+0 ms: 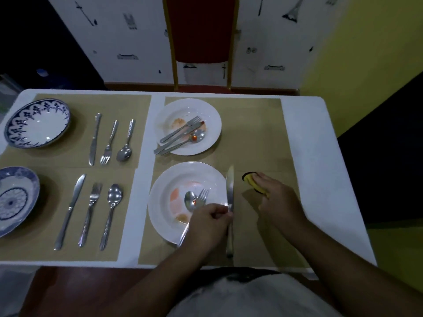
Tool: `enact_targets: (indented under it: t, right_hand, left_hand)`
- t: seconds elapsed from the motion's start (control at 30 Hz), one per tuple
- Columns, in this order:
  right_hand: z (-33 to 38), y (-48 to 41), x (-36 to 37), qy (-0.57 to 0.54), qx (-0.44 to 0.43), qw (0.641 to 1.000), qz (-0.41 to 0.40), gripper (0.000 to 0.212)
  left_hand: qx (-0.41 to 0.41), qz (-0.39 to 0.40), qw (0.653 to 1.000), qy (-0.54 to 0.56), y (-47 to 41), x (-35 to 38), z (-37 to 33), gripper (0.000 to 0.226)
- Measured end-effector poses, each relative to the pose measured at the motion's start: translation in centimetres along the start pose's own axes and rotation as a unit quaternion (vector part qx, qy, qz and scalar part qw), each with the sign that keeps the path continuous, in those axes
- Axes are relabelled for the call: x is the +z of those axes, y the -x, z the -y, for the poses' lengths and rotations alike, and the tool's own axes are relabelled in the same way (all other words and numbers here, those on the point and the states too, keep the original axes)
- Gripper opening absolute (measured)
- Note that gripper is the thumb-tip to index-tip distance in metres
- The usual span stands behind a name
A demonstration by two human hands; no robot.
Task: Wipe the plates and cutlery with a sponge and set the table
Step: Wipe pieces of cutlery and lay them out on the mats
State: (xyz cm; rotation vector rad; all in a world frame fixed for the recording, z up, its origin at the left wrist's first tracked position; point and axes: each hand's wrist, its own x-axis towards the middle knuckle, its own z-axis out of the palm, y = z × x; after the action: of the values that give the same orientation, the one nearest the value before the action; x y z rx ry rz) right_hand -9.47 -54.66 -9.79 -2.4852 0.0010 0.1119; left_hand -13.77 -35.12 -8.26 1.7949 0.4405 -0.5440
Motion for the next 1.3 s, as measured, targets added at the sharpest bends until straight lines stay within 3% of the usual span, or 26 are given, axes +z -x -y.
enact_targets:
  t: [0.27,0.53,0.7,0.8,0.9,0.97,1.13,1.3]
  right_hand:
    - [-7.6,3.0,-1.5,0.019,0.043,0.998,0.037,0.069]
    - [-9.1,1.8,-1.0,0.031,-0.01,0.997,0.065,0.071]
    - [-8.9,0.9,-0.7,0.042,-0.052,0.996,0.065,0.071]
    - [-8.8,0.5,-0.4,0.058,-0.073,0.993,0.065,0.076]
    - [-8.7,0.5,-0.1,0.103,-0.101,0.983,0.111,0.076]
    - [-8.0,0.7,-0.1,0.154,-0.099,0.973,0.142,0.084]
    - [-7.5,0.4,0.0,0.221,-0.105,0.957,0.155,0.093]
    - [-7.6,1.4,-0.1,0.187,-0.103,0.962,0.168,0.076]
  left_hand:
    - [0.019,-0.024,0.994,-0.103,-2.6,8.7,0.8,0.011]
    - [0.018,-0.087,0.981,-0.171,-3.2,10.8,2.7,0.005]
    - [0.079,-0.105,0.974,-0.183,-2.2,11.4,2.8,0.007]
    - [0.21,-0.082,0.934,-0.276,-1.9,11.2,3.3,0.024]
    - [0.303,-0.038,0.834,-0.46,-2.8,10.9,4.5,0.056]
    - [0.305,-0.021,0.789,-0.532,-3.4,10.8,5.5,0.068]
    - [0.286,-0.005,0.789,-0.543,-3.5,10.6,6.8,0.066]
    - [0.27,0.021,0.807,-0.525,-3.7,10.5,6.8,0.064]
